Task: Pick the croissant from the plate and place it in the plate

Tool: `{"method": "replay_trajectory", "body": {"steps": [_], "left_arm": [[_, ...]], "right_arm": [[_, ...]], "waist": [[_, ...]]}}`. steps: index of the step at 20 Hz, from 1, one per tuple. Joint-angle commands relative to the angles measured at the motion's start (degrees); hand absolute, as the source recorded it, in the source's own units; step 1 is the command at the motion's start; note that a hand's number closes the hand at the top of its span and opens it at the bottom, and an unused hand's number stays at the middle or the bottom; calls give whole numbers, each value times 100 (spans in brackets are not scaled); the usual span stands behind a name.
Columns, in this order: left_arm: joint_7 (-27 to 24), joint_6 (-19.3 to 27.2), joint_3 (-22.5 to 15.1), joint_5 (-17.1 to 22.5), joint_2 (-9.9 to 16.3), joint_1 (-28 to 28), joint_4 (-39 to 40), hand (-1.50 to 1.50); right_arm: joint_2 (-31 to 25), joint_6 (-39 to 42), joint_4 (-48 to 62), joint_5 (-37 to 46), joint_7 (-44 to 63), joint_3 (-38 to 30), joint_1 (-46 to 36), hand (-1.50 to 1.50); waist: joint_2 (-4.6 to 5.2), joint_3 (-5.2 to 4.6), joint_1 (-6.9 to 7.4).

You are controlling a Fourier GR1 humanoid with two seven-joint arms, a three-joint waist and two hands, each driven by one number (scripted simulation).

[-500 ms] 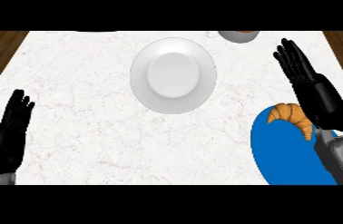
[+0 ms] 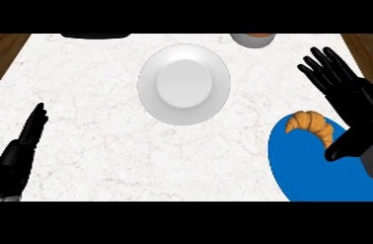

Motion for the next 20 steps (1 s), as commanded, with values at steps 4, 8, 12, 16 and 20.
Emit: {"method": "replay_trajectory", "body": {"steps": [4, 8, 12, 16, 20], "left_arm": [[169, -36, -203, -361, -17, -23, -21, 0], [5, -161, -29, -426, 5, 137, -89, 0], [-108, -106, -106, -513, -212, -95, 301, 0], [-44, -241, -54, -464, -118, -228, 341, 0], [121, -247, -138, -467, -256, -315, 226, 0]], "right_arm": [[-205, 1433, 1267, -1157, -576, -1028, 486, -150], [-781, 2796, 2187, -1348, -479, -1420, 131, -150], [-1348, 3474, 2180, -602, -384, -1324, -60, -150], [-1748, 3428, 1554, 574, -446, -1226, -252, -150], [-1826, 3367, 1302, 1637, -648, -1079, -397, -150]], "waist": [[-66, -12, -110], [-67, -14, -49], [-47, -11, -53], [-42, -4, -41], [-36, 0, 3]]}}
